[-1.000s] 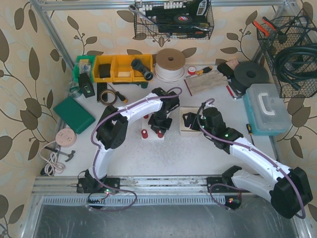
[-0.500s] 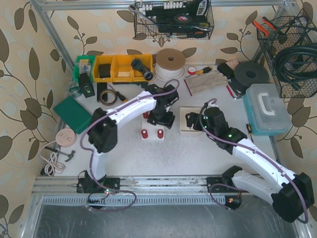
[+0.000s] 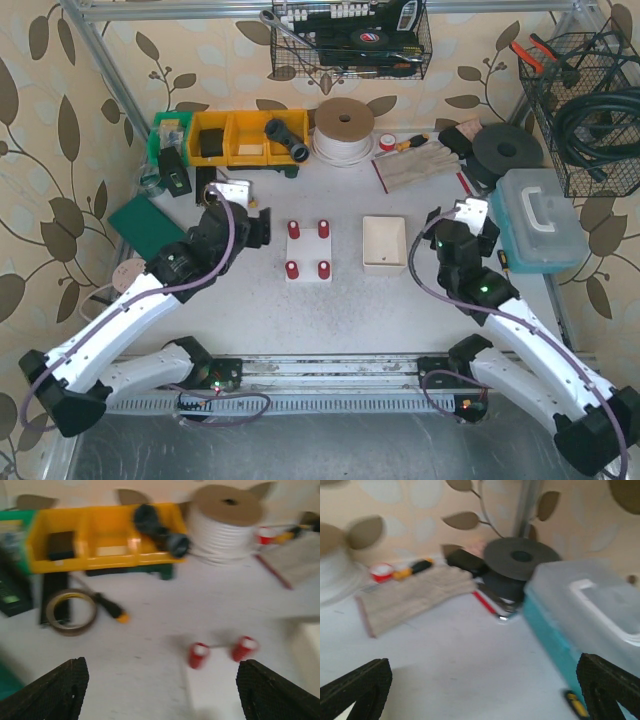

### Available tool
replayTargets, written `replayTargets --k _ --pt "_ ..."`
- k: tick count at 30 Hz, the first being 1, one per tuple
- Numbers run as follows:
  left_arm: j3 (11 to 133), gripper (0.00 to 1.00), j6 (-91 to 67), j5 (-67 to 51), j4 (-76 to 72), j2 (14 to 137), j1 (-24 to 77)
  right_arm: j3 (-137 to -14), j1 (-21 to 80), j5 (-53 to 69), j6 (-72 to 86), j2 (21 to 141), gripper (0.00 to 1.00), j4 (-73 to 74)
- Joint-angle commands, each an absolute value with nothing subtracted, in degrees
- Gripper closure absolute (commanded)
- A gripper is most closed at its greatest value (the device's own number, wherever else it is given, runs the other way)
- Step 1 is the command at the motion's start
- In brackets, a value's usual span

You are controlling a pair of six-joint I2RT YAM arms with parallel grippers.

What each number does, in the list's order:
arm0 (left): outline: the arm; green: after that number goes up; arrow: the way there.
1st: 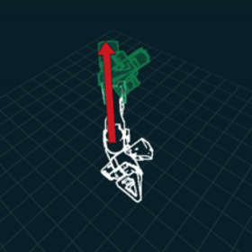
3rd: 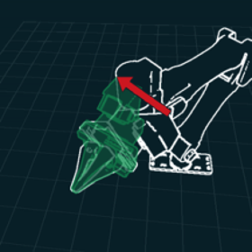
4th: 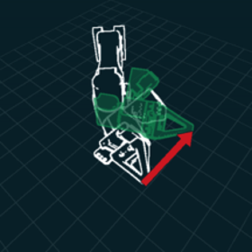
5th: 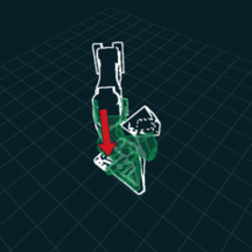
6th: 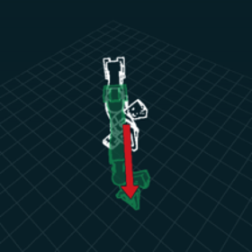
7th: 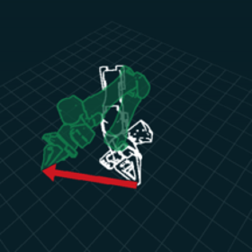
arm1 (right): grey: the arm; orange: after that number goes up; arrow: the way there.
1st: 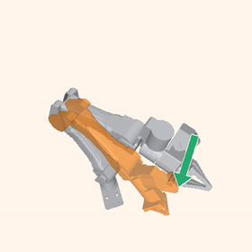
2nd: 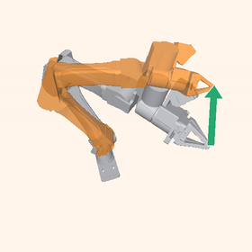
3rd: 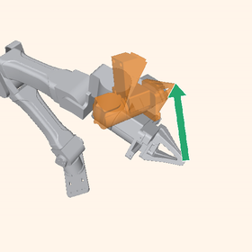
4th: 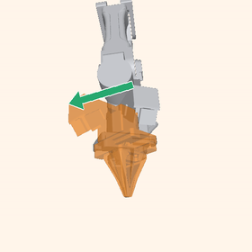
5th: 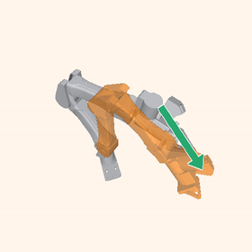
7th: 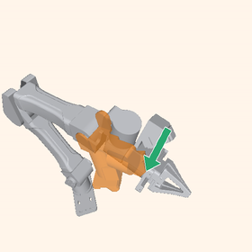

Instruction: Install the large spring

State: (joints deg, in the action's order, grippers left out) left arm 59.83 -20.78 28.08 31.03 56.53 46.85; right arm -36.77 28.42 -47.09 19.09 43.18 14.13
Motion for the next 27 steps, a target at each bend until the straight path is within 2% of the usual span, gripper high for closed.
replayTargets --k 1,4,9,12,18,22,24,27 --pt "51.2 0.17 -13.3 34.8 19.8 56.3 33.5 -31.4 25.1 -58.1 7.7 46.9 0.00 5.4" --pt "43.0 0.16 -11.9 33.5 10.8 56.4 22.4 -25.2 21.6 -58.1 5.3 47.8 0.00 -4.2" --pt "28.2 0.16 -1.3 37.0 -14.8 61.2 18.6 -16.2 14.1 -49.0 0.3 51.2 0.00 -21.1" --pt "24.6 0.16 -0.2 36.4 -23.6 67.3 15.0 -12.7 10.4 -44.2 -2.3 55.8 0.00 -31.2" --pt "22.4 0.16 10.5 24.2 -36.7 77.7 12.3 -12.3 6.3 -37.1 -3.0 66.7 0.00 -44.7" --pt "19.0 0.14 8.9 27.4 -48.3 81.8 11.4 -13.1 6.1 -30.1 -3.5 74.8 0.00 -52.5" --pt "20.5 0.14 7.3 24.6 -44.1 82.0 9.3 -12.3 6.0 -27.3 -5.4 81.8 0.00 -62.7" --pt "24.5 0.14 5.5 19.2 -38.6 84.5 5.8 -14.0 6.1 -19.3 -7.9 83.7 0.00 -59.5"
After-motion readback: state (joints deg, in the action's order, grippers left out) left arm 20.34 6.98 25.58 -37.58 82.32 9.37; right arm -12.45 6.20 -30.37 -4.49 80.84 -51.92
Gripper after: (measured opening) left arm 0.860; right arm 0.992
